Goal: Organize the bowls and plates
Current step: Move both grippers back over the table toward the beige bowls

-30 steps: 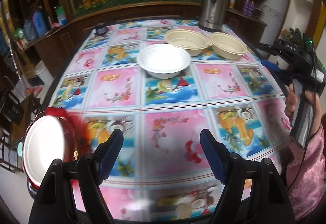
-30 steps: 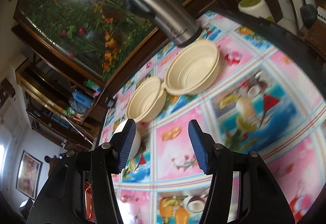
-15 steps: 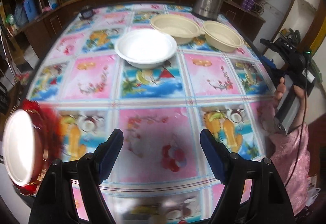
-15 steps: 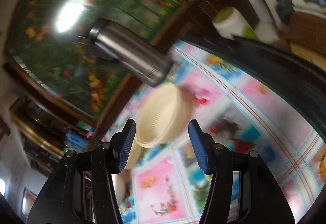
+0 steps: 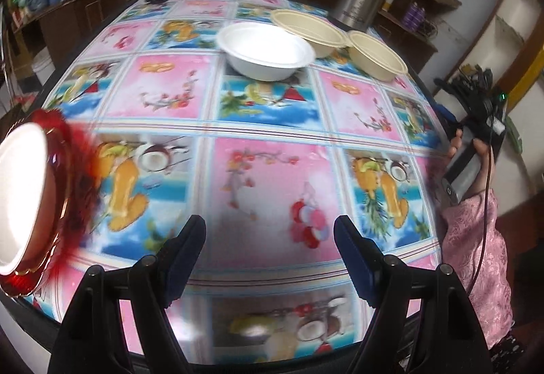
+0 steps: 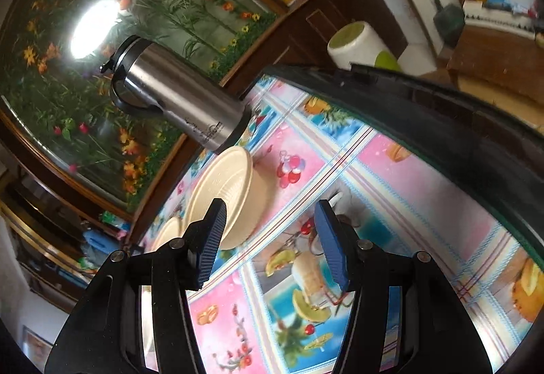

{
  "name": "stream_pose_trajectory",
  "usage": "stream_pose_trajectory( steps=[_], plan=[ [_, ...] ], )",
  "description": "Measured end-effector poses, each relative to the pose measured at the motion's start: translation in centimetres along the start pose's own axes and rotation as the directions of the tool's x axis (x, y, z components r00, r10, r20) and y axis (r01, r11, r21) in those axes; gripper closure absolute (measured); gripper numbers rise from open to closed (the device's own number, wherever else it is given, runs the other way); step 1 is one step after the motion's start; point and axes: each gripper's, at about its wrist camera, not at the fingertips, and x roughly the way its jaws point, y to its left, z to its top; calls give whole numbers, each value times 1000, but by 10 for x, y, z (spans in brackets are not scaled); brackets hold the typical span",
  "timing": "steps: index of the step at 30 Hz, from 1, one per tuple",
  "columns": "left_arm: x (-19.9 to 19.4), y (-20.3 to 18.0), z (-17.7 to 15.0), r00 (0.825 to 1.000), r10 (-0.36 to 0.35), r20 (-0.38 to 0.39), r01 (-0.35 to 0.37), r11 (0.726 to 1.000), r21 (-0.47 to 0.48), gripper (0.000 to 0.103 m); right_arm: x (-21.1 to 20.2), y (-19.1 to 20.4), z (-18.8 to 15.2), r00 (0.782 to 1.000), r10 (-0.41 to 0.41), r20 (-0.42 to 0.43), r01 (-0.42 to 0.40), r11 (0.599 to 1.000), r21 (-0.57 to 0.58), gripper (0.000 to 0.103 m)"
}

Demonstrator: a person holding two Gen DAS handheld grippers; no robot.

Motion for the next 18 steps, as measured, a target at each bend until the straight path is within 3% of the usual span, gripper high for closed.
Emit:
stream_pose_trajectory(
  steps=[8,18],
  plan=[
    [-1,19,-1,1000,-18,4,18,998,-52,25,-3,-8,-3,999,-36,18,36,999,24,49],
    [6,8,-2,1000,-13,-18,13,1000,-22,25,3,-7,-4,1000,-18,-22,19,1000,24,49]
  ],
)
